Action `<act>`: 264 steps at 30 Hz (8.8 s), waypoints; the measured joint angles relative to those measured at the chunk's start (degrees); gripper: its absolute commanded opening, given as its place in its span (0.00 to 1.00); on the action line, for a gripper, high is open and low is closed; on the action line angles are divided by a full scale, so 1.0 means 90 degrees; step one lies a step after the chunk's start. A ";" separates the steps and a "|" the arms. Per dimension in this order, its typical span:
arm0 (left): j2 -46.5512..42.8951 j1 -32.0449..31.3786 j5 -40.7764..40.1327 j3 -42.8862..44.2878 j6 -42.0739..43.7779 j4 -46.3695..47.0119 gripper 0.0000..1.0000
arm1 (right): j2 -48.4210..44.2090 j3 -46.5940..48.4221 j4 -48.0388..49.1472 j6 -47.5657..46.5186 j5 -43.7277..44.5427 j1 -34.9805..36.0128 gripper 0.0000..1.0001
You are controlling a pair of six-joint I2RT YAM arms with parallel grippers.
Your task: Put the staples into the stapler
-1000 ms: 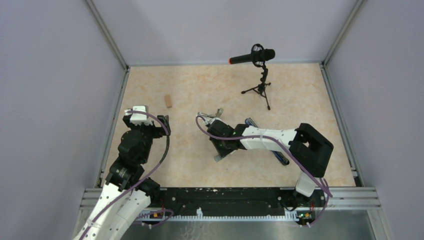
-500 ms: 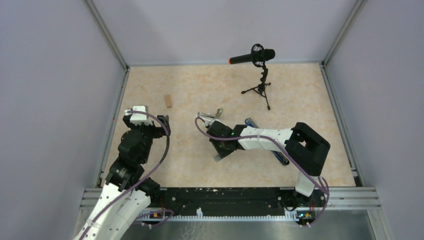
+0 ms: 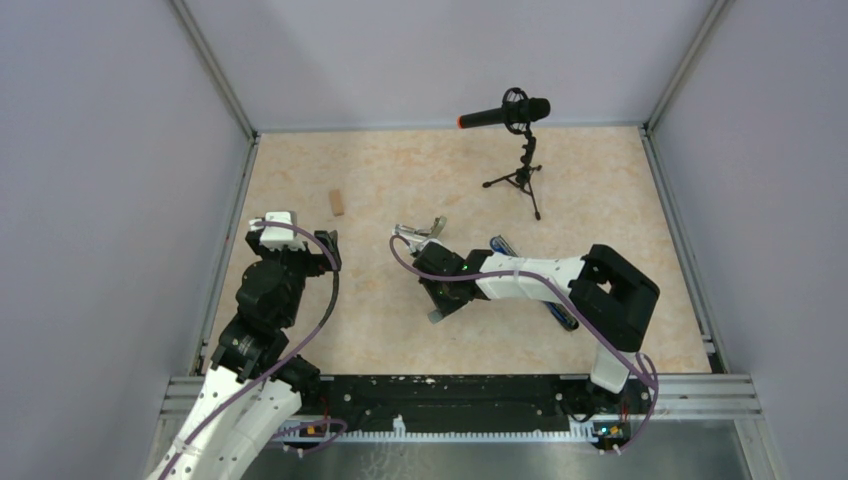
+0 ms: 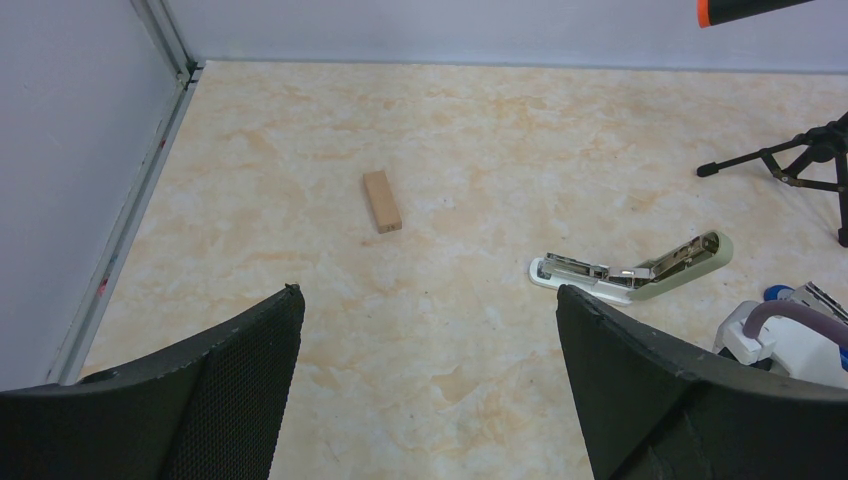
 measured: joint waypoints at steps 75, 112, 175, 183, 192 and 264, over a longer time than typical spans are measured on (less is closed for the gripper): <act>-0.0148 -0.0005 0.0170 0.0000 -0.0005 0.0002 0.99 | -0.0928 0.0729 -0.0823 -0.2975 -0.0724 -0.3519 0.15; -0.0211 -0.0005 0.0168 0.0000 -0.0005 0.0000 0.99 | -0.0097 0.0935 -0.0670 -0.3837 -0.1336 -0.3859 0.14; -0.0211 -0.0005 0.0165 0.0000 -0.0002 0.0002 0.99 | 0.0250 0.1061 -0.0578 -0.3735 -0.1906 -0.4170 0.12; -0.0211 -0.0005 0.0165 0.0000 -0.0002 0.0002 0.99 | 0.0250 0.1064 -0.0597 -0.3711 -0.1904 -0.4182 0.12; -0.0211 -0.0005 0.0165 0.0000 -0.0002 0.0002 0.99 | 0.0238 0.1064 -0.0597 -0.3708 -0.1911 -0.4182 0.12; -0.0211 -0.0005 0.0165 -0.0002 -0.0002 0.0005 0.99 | 0.0289 0.1168 -0.0719 -0.3689 -0.2091 -0.4182 0.13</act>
